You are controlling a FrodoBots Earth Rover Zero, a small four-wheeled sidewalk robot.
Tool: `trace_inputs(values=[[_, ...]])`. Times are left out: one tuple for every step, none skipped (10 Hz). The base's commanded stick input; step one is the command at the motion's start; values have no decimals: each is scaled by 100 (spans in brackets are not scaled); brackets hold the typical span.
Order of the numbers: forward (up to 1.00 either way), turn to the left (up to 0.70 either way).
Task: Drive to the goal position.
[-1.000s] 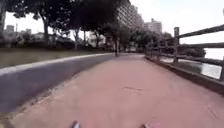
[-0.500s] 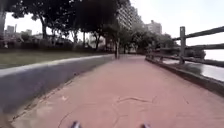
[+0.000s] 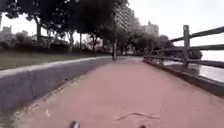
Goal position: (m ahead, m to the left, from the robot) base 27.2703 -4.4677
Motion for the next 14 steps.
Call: trace_inputs(values=[[70,0],[70,0],[70,0],[70,0],[70,0],[70,0],[70,0],[70,0],[70,0],[70,-1],[70,-8],[70,-23],[70,-33],[70,-31]])
